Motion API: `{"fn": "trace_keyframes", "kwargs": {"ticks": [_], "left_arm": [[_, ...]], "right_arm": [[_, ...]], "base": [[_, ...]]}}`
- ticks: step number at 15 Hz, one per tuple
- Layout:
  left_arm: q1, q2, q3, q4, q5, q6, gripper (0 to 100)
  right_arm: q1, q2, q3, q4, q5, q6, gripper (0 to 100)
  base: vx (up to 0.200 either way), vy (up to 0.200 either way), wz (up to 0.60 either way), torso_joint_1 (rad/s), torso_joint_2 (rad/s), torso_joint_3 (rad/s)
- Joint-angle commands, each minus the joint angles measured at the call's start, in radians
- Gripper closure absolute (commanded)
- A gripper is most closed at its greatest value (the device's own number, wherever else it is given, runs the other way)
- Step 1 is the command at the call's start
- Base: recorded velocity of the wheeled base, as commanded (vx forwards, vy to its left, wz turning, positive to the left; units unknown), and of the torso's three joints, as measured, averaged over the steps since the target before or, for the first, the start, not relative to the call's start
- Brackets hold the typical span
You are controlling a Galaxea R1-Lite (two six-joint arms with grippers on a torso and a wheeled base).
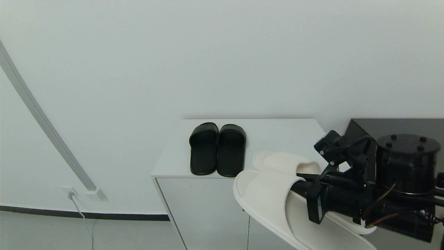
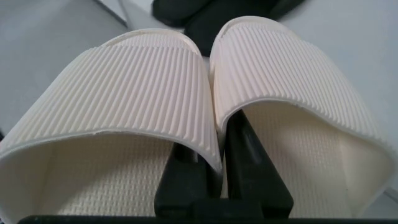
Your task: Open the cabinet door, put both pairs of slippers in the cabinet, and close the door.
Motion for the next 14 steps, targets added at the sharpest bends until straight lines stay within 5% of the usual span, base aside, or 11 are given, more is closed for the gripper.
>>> {"fn": "trace_keyframes", "kwargs": {"ticks": [1, 8, 14], "left_arm": [[0.0, 0.001, 0.0, 0.0, 0.0, -0.001, 100], [0.0, 0.001, 0.0, 0.0, 0.0, -0.001, 100], [0.0, 0.001, 0.0, 0.0, 0.0, -0.003, 100]], "right_arm": [[0.027, -0.029, 0.019, 0.0, 0.001, -0.001, 100], [0.035, -0.026, 0.039, -0.002, 0.005, -0.001, 100], [0.035, -0.031, 0.058, -0.008, 0.008, -0.006, 100]], "base": [[0.0, 0.0, 0.0, 0.0, 0.0, 0.0], [-0.171, 0.0, 0.0, 0.003, 0.0, 0.001], [0.0, 0.0, 0.0, 0.0, 0.0, 0.0]]}}
